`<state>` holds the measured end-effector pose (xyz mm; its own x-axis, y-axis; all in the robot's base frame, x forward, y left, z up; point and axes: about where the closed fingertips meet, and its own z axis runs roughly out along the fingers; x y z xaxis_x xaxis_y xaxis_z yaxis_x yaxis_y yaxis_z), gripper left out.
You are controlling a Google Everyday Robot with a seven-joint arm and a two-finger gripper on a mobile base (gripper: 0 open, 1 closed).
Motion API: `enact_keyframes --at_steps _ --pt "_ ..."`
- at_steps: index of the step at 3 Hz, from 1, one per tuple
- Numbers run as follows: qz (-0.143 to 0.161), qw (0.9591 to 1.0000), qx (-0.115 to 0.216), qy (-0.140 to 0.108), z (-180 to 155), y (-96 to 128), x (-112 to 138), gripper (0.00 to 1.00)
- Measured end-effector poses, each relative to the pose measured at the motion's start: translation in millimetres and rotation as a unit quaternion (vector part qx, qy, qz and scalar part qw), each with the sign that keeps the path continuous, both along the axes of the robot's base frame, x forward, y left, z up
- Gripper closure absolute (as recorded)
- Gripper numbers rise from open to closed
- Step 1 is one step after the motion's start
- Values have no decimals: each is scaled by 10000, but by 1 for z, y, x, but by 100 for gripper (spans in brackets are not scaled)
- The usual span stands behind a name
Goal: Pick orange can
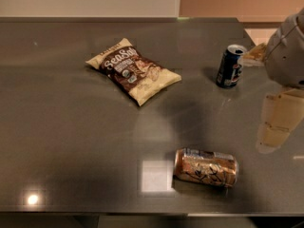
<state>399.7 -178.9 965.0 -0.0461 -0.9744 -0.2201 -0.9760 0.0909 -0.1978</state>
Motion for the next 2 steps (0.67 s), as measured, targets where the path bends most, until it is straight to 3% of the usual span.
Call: enact_keyframes --at_steps 2 --pt "130 9990 -237 343 -58 25 -42 0"
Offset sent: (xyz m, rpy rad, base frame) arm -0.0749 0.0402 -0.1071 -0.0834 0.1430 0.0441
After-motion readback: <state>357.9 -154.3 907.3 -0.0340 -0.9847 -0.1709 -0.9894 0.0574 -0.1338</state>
